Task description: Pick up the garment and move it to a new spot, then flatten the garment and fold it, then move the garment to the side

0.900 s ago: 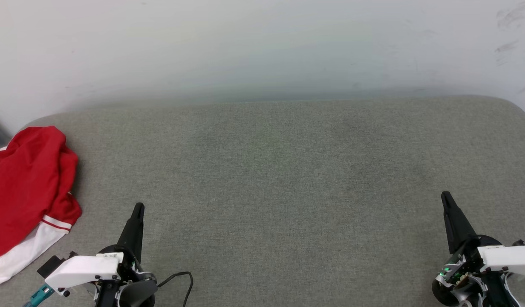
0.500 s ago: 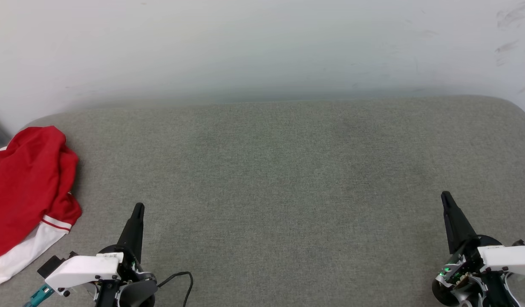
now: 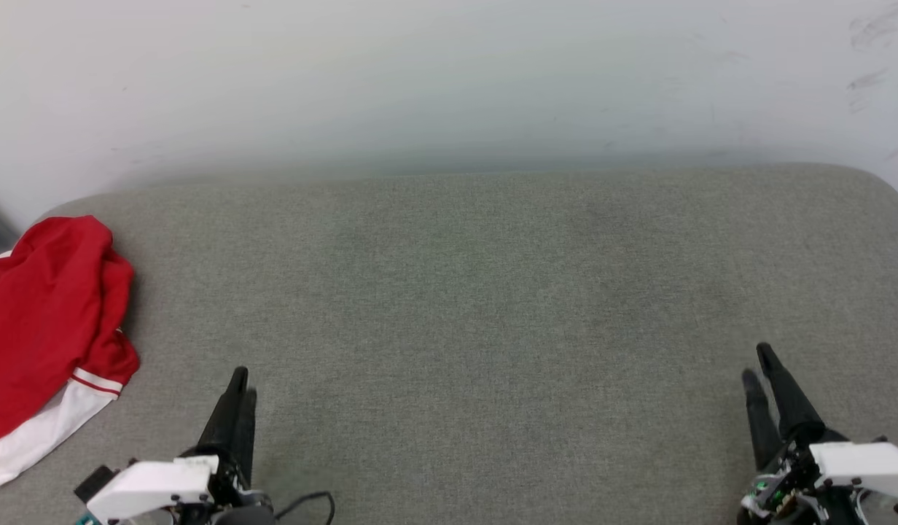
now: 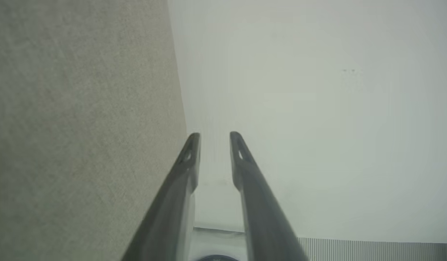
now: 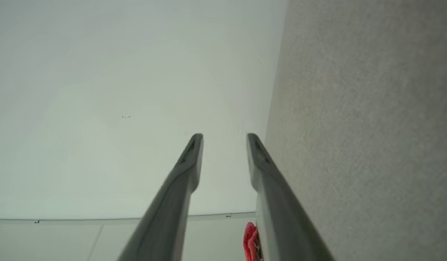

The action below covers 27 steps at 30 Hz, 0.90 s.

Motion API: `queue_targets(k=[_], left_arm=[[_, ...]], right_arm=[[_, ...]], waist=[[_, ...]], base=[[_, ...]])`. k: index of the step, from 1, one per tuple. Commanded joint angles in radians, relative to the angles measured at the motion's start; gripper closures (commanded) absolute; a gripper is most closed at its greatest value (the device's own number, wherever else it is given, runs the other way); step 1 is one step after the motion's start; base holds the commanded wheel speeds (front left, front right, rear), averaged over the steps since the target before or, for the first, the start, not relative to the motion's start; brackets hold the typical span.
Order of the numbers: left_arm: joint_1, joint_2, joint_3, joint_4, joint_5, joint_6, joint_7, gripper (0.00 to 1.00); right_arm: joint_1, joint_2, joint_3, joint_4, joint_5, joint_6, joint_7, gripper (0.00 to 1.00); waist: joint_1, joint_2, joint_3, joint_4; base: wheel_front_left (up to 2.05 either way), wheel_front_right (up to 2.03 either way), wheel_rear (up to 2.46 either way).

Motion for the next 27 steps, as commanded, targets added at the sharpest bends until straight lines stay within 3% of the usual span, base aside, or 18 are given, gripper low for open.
queue_targets(k=[1,17,27], left_arm=[[0.007,-0.001,-0.003,0.002,0.002,0.000,-0.005,0.00],[0.037,0.000,-0.026,-0.054,0.050,0.000,-0.079,0.00],[0.051,0.001,0.015,-0.080,0.180,-0.001,-0.121,0.00]], right_arm=[[0.006,0.000,0.003,0.002,-0.002,-0.001,-0.005,0.00],[0.035,0.000,0.042,-0.033,-0.082,-0.001,-0.079,0.00],[0.035,0.000,0.030,-0.053,-0.320,0.000,-0.121,0.00]], waist=[[0.0000,0.0000,0.001,0.000],[0.0000,0.0000,0.003,-0.001],[0.0000,0.0000,0.003,0.000]], base=[[0.00,0.00,0.00],[0.00,0.00,0.00],[0.00,0.00,0.00]])
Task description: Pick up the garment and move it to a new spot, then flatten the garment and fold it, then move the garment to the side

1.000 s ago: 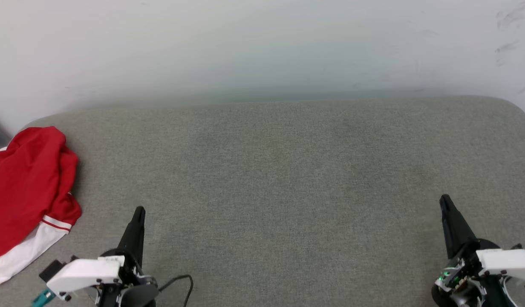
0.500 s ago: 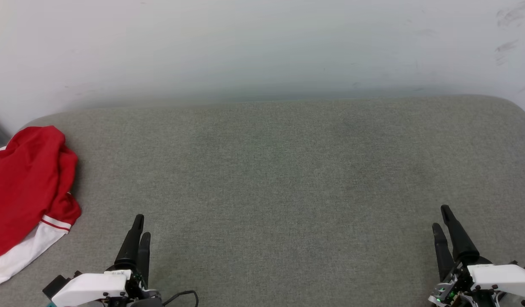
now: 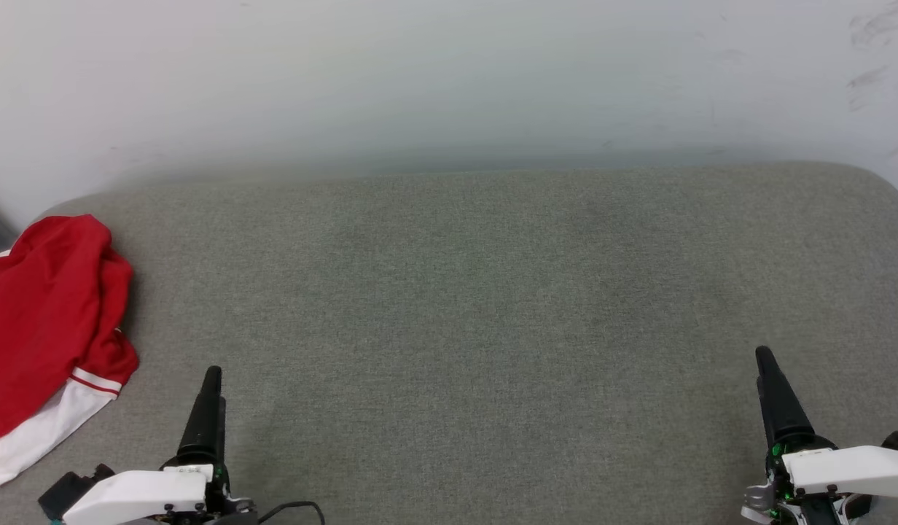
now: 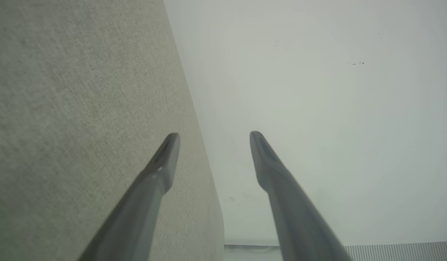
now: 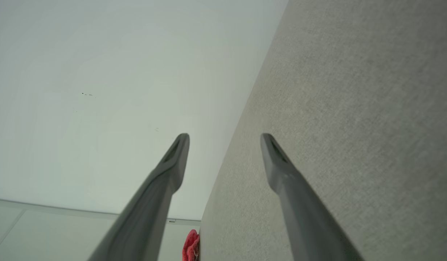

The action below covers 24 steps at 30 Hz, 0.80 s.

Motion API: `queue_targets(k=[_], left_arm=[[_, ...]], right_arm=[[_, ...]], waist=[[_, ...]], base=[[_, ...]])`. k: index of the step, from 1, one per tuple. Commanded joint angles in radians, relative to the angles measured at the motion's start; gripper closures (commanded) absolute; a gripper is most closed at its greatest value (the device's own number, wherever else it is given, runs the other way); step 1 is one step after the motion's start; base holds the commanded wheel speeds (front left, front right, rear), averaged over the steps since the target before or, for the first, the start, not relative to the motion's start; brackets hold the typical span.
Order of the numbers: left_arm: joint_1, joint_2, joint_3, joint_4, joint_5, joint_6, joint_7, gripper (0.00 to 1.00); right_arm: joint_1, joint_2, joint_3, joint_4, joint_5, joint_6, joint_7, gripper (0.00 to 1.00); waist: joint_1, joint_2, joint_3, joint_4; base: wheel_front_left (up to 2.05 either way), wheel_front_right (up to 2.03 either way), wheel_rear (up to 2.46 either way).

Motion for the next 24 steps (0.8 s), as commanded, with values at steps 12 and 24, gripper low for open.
queue_targets(k=[12,24], left_arm=[[-0.013,0.005,0.123,-0.082,0.223,-0.002,-0.052,0.00],[-0.003,0.005,0.055,-0.294,0.581,0.092,-0.093,0.00]], right_arm=[[-0.010,-0.001,-0.012,-0.155,-0.415,0.001,-0.052,0.00],[-0.005,-0.001,0.062,-0.274,-0.777,0.001,-0.093,0.00]], waist=[[0.0000,0.0000,0.003,0.001],[0.0000,0.0000,0.016,0.002]], base=[[0.00,0.00,0.00],[0.00,0.00,0.00]])
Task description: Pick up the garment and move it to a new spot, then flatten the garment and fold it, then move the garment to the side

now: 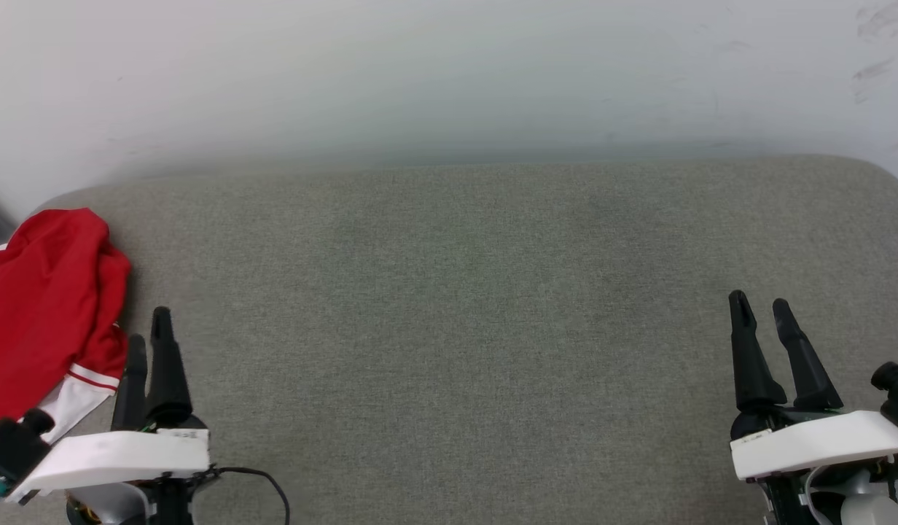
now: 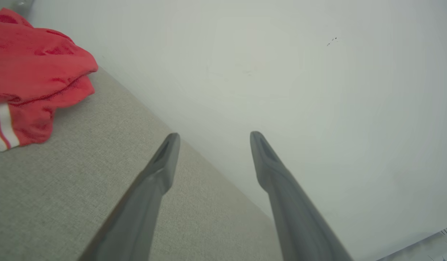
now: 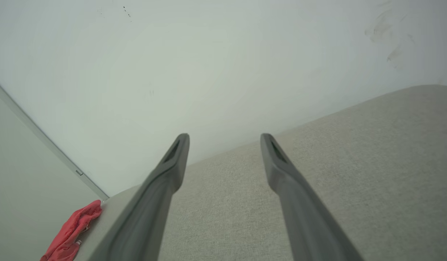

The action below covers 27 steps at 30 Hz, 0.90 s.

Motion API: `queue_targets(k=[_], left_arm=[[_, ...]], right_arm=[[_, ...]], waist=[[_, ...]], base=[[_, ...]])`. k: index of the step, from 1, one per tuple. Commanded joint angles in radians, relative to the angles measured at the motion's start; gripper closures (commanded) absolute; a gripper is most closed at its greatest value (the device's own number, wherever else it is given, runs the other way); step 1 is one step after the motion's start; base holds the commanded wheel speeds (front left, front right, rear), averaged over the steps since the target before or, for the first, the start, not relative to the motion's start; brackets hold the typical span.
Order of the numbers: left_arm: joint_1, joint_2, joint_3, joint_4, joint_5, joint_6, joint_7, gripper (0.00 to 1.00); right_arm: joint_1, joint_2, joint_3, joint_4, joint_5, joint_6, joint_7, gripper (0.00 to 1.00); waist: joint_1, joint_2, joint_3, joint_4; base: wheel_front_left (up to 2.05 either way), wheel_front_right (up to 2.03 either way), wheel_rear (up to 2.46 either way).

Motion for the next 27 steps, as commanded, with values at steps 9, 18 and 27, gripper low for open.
queue_targets(k=[9,18,27], left_arm=[[0.032,0.005,-0.166,-0.091,0.261,0.040,-0.042,0.00],[0.045,0.020,-0.229,-0.089,0.444,0.068,-0.066,0.00],[0.050,0.074,-0.328,-0.077,0.548,0.173,-0.087,0.00]], right_arm=[[0.013,-0.002,0.008,-0.035,-0.232,0.002,-0.042,0.00],[0.028,-0.002,-0.011,-0.020,-0.359,0.002,-0.067,0.00],[0.035,-0.002,-0.013,-0.012,-0.458,0.002,-0.087,0.00]], waist=[[0.0000,0.0000,0.005,-0.003],[0.0000,0.0000,0.007,-0.006],[0.0000,0.0000,0.009,-0.007]], base=[[0.00,0.00,0.00],[0.00,0.00,0.00],[0.00,0.00,0.00]])
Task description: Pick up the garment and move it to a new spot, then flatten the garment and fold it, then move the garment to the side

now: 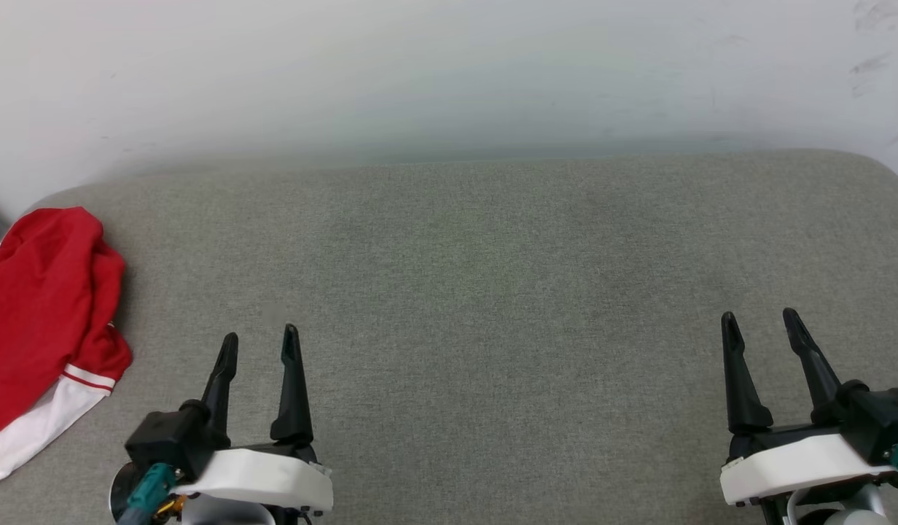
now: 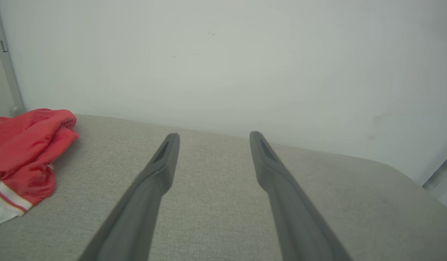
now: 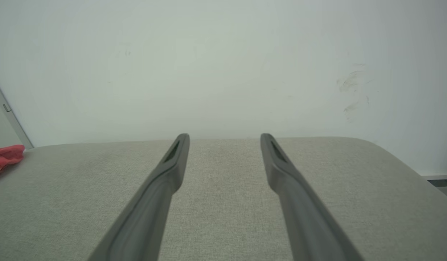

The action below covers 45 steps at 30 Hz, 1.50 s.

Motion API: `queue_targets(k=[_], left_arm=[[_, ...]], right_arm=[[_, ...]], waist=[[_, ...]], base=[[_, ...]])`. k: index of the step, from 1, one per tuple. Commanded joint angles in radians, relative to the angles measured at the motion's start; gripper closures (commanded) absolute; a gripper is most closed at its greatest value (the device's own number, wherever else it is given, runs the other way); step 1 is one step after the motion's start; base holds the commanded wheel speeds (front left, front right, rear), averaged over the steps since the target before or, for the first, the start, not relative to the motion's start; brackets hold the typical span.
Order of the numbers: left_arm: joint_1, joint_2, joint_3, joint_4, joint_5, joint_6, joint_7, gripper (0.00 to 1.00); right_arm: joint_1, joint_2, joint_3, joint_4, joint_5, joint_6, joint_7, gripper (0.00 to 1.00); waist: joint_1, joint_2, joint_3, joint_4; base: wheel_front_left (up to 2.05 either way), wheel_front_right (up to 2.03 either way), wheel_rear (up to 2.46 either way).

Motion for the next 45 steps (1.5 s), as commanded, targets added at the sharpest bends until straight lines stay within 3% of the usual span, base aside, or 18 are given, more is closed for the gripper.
queue_targets(k=[1,12,18,23,29,33,45], left_arm=[[-0.003,0.011,-0.012,-0.008,0.020,0.012,-0.009,0.00],[-0.006,0.058,-0.110,-0.007,0.084,0.092,-0.036,0.00],[0.003,0.042,-0.095,0.002,0.099,0.076,-0.047,0.00],[0.027,0.001,-0.037,0.000,0.095,0.002,-0.058,0.00],[0.057,-0.046,0.046,0.040,0.099,-0.121,-0.070,0.00],[0.056,-0.059,0.076,0.059,0.147,-0.181,-0.078,0.00],[0.076,-0.065,0.079,0.076,0.245,-0.202,-0.098,0.00]], right_arm=[[0.000,-0.001,-0.003,-0.006,-0.018,0.002,-0.007,0.00],[0.004,-0.001,0.020,-0.016,-0.153,0.002,-0.033,0.00],[0.010,-0.001,0.019,-0.020,-0.155,0.001,-0.047,0.00],[0.015,-0.001,0.011,-0.011,-0.135,0.001,-0.058,0.00],[0.020,-0.001,0.009,0.028,-0.063,0.001,-0.067,0.00],[0.027,-0.001,0.018,0.056,-0.051,0.001,-0.076,0.00],[0.036,-0.001,0.040,0.079,-0.090,0.001,-0.098,0.00]], waist=[[0.0000,0.0000,0.000,0.000],[0.0000,0.0000,0.002,0.000],[0.0000,0.0000,0.004,0.003],[0.0000,0.0000,0.003,0.003],[0.0000,0.0000,-0.004,0.000],[0.0000,0.0000,-0.006,-0.001],[0.0000,0.0000,-0.009,0.014]], base=[[0.00,0.00,0.00],[0.00,0.00,0.00],[0.00,0.00,0.00],[0.00,0.00,0.00],[0.00,0.00,0.00],[0.00,0.00,0.00],[0.00,0.00,0.00]])
